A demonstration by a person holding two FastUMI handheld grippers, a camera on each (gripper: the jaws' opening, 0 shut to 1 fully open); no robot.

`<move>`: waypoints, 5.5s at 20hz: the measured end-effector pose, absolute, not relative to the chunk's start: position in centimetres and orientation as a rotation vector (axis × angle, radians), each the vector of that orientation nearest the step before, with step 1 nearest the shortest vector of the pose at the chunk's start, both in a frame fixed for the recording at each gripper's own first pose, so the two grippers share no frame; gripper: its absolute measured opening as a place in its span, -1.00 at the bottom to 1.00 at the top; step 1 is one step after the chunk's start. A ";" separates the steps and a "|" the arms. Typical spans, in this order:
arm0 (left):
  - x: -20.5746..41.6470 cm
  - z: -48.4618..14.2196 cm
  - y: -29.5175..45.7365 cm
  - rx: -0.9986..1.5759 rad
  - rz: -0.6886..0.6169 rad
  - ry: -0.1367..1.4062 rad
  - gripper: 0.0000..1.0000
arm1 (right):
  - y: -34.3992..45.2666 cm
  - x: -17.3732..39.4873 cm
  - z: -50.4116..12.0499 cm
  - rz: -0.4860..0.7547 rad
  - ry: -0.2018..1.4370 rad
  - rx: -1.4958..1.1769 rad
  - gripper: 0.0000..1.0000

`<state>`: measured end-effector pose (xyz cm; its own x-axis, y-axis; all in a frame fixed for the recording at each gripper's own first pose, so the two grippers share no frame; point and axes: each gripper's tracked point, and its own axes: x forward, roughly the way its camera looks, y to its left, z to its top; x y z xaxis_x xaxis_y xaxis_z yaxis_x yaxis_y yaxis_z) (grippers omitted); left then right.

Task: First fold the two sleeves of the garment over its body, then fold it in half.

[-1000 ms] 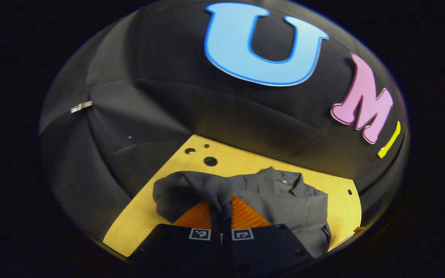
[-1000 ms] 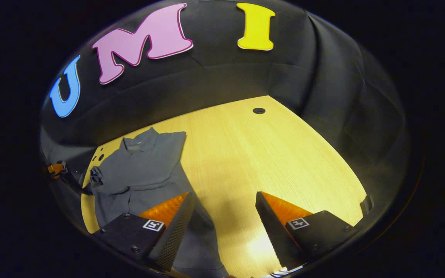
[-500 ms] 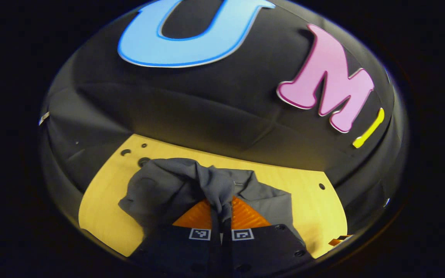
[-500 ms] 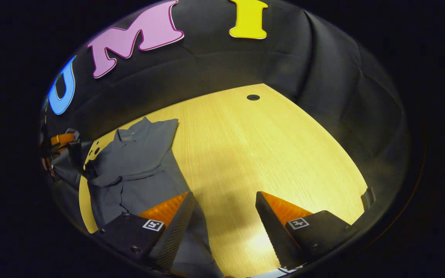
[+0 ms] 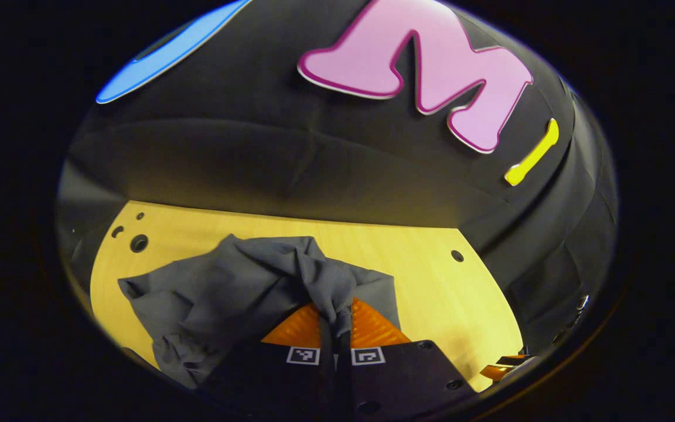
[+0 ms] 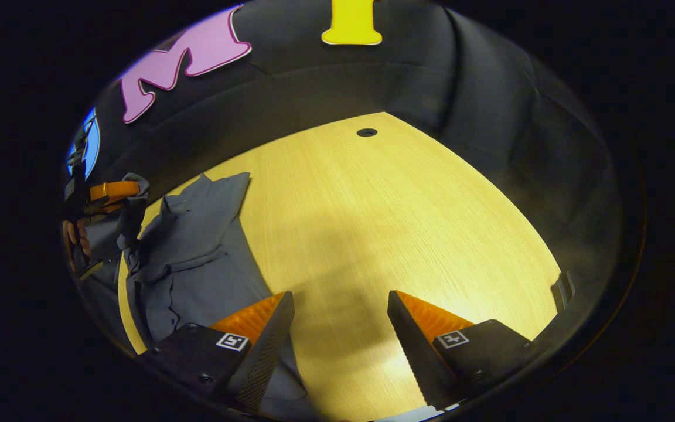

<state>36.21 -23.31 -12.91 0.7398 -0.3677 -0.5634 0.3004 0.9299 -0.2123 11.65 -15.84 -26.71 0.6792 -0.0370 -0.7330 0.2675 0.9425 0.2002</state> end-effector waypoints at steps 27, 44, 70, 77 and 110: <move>34.1 -17.6 -24.6 -0.022 -0.253 0.692 0.93 | -15.5 13.6 -29.0 -0.021 0.862 0.310 0.99; 6.1 -25.8 3.8 -0.209 0.043 0.854 0.93 | -4.0 3.9 -31.6 0.102 1.026 0.273 0.99; 2.5 -31.5 -2.1 0.162 -0.140 0.890 0.40 | 1.6 2.6 -33.8 0.090 0.991 0.041 0.14; 3.1 -31.3 -3.9 0.136 -0.191 0.843 -0.75 | 2.9 2.9 -33.7 0.188 0.977 0.016 -0.89; 11.3 -13.7 -6.2 -0.246 -0.075 0.531 -0.89 | 6.0 14.2 -19.9 0.436 0.648 0.183 -0.90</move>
<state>11.29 -6.24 -13.71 0.8605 -0.1341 -0.4914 0.0075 0.9679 -0.2510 14.21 6.00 -19.92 0.7111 0.4471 -0.5426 -0.3347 0.8940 0.2979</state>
